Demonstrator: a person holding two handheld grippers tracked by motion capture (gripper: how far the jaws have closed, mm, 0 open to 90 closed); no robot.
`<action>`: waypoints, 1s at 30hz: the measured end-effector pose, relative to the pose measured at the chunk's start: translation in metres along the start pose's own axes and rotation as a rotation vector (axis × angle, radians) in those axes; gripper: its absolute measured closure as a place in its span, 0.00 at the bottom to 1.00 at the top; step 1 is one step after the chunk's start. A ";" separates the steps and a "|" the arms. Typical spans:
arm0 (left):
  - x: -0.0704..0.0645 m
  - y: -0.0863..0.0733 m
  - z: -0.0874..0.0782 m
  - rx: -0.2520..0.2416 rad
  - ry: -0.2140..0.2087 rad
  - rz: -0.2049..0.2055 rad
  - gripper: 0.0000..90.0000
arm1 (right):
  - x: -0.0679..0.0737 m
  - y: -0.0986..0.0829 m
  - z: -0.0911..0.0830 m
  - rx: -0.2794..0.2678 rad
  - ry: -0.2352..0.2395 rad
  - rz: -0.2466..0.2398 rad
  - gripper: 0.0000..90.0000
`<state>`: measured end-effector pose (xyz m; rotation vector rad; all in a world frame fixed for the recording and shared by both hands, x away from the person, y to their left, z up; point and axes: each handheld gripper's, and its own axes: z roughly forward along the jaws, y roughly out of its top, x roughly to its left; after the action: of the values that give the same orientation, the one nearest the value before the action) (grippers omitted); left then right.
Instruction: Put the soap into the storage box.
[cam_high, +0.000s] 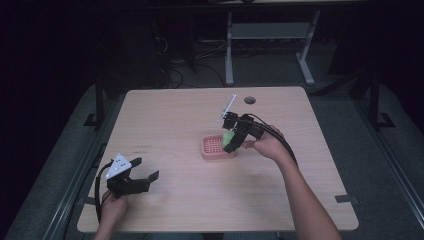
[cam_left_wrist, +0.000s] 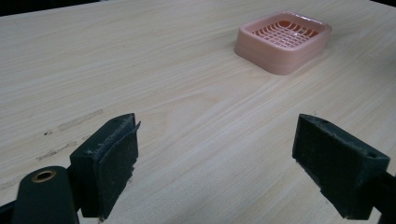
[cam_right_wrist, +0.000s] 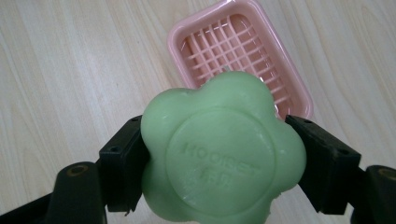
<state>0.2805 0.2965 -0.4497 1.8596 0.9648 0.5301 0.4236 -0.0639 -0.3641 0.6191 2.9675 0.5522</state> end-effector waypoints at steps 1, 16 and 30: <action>0.000 0.000 0.000 0.001 0.000 0.000 0.16 | 0.000 0.003 0.000 0.001 -0.004 -0.006 0.29; 0.001 0.000 0.000 0.003 0.000 -0.001 0.16 | -0.006 0.028 0.018 0.025 -0.010 -0.002 0.29; 0.001 0.000 0.000 0.003 -0.001 -0.001 0.16 | -0.015 0.040 0.038 0.065 -0.005 0.024 0.29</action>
<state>0.2811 0.2969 -0.4495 1.8616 0.9664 0.5277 0.4572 -0.0224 -0.3857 0.6617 2.9879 0.4575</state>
